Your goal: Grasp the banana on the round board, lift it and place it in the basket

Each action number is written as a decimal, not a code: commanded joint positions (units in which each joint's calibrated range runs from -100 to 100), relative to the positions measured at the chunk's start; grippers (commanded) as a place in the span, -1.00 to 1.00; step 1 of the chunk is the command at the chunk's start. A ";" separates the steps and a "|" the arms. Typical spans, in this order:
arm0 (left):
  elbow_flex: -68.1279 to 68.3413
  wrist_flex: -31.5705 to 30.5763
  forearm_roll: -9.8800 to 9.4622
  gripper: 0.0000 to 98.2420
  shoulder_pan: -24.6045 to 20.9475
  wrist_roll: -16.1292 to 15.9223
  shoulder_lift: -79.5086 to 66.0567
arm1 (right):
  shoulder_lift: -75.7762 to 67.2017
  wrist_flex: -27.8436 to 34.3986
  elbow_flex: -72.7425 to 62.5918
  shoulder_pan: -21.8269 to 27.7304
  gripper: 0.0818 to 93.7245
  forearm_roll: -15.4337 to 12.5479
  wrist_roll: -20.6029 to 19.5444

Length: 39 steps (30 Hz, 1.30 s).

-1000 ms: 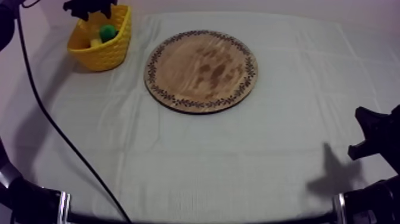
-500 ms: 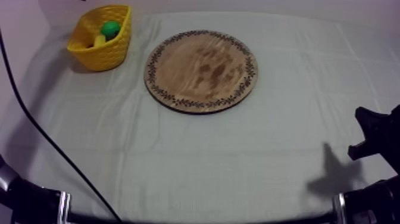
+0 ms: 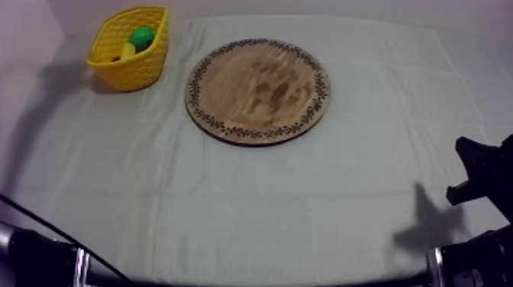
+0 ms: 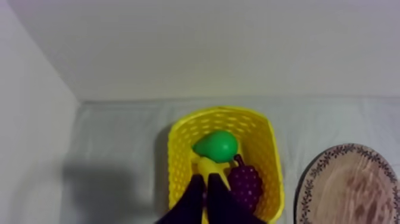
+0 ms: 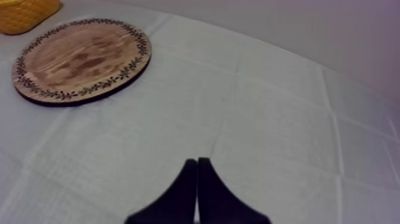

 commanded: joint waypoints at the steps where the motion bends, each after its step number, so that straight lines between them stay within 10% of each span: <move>1: 7.89 -1.76 -0.05 -1.00 -0.09 -0.70 -12.51 | 0.00 0.03 -0.03 0.00 -0.99 0.01 0.01; 39: 98.62 -36.21 -4.72 -1.00 1.57 5.52 -97.12 | 0.00 0.03 -0.03 0.00 -0.99 0.01 0.02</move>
